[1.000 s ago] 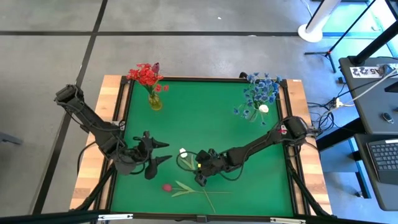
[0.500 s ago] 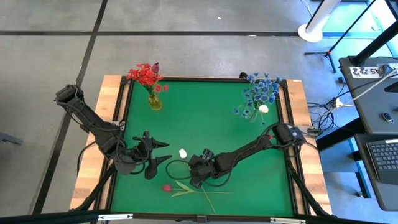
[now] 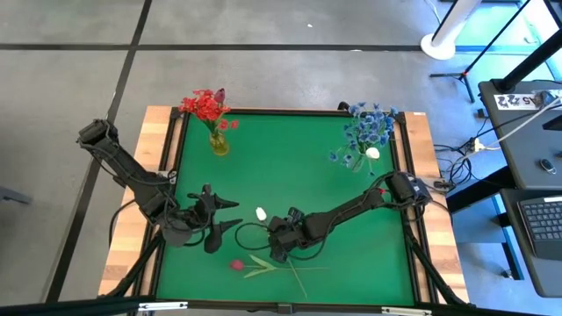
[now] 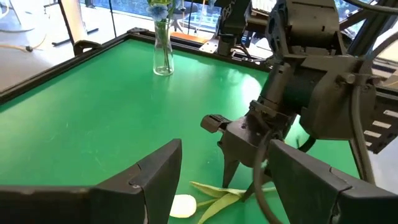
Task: Sort flowers into vase by color
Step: Put the white flower into the transparent vase
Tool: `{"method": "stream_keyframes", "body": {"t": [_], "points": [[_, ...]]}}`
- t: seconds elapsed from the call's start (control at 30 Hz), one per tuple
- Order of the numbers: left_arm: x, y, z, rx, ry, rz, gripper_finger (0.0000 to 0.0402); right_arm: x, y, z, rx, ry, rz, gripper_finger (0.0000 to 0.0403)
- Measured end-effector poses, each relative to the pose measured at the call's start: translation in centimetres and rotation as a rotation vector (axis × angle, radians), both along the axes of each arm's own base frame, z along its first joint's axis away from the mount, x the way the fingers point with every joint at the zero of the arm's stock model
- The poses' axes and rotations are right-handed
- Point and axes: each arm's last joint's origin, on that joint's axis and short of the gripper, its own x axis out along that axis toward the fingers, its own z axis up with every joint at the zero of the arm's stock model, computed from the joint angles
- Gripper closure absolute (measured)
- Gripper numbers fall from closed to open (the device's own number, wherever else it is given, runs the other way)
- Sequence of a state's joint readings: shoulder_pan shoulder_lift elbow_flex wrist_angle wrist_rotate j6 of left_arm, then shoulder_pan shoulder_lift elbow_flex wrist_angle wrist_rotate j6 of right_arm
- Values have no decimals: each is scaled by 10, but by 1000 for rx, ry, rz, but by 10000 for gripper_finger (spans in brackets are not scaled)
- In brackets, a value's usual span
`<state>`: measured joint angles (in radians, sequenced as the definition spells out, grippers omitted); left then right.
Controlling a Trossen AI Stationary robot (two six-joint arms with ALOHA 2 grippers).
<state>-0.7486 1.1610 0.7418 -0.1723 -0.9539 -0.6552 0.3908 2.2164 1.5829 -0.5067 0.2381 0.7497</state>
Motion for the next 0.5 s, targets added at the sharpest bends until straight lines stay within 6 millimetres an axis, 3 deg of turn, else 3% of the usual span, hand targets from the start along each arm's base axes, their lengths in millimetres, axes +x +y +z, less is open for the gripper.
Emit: {"method": "stream_keyframes", "body": {"t": [0.3,0.5], "points": [[0,0,0,13,1,1,168,-4,-3,11,31,33,64,389],[0,0,0,29,9,-4,168,-13,-5,46,27,-15,69,380]]}}
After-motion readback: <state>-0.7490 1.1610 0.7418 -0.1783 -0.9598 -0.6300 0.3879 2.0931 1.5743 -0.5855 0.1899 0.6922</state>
